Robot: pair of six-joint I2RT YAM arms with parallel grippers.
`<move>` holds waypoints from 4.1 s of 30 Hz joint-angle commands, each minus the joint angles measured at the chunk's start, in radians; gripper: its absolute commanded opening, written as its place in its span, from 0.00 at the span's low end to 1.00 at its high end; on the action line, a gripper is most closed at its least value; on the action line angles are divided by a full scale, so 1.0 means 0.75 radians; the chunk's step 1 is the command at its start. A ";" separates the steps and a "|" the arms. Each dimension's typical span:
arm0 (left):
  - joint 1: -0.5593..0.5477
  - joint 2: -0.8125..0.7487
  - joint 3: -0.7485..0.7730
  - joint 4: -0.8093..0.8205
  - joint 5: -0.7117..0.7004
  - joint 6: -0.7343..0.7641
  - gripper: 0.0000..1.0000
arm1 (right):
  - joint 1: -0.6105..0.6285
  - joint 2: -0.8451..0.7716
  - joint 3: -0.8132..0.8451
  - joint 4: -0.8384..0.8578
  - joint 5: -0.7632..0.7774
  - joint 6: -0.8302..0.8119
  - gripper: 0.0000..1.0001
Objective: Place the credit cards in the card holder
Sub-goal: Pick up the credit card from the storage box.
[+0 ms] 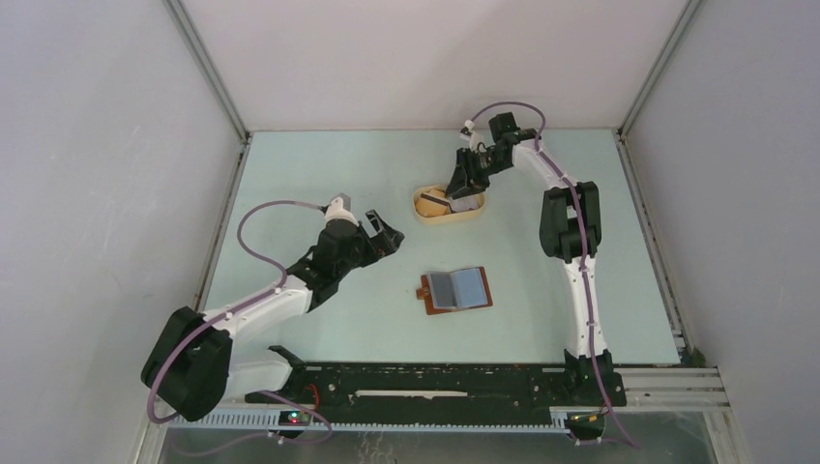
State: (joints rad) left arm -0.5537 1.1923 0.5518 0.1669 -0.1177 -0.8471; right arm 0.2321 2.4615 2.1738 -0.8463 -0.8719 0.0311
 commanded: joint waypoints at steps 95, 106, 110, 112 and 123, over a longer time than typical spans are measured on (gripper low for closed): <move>0.011 0.015 0.044 0.017 0.012 0.035 0.99 | 0.039 -0.025 -0.069 0.144 -0.038 0.043 0.19; 0.010 -0.028 0.006 0.099 0.053 0.017 0.97 | -0.041 -0.171 -0.186 0.240 -0.183 0.114 0.00; 0.011 -0.047 -0.019 0.200 0.117 -0.005 0.96 | -0.073 -0.256 -0.236 0.272 -0.220 0.110 0.00; 0.010 -0.060 -0.037 0.258 0.145 -0.032 0.96 | -0.088 -0.304 -0.265 0.282 -0.225 0.104 0.00; 0.005 -0.082 -0.132 0.707 0.366 -0.303 0.96 | -0.137 -0.840 -0.841 0.423 -0.432 0.037 0.00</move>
State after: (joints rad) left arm -0.5529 1.1553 0.4690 0.4995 0.0799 -0.9760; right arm 0.1345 2.0129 1.6814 -0.5972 -1.0676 0.0887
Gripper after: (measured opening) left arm 0.961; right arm 0.007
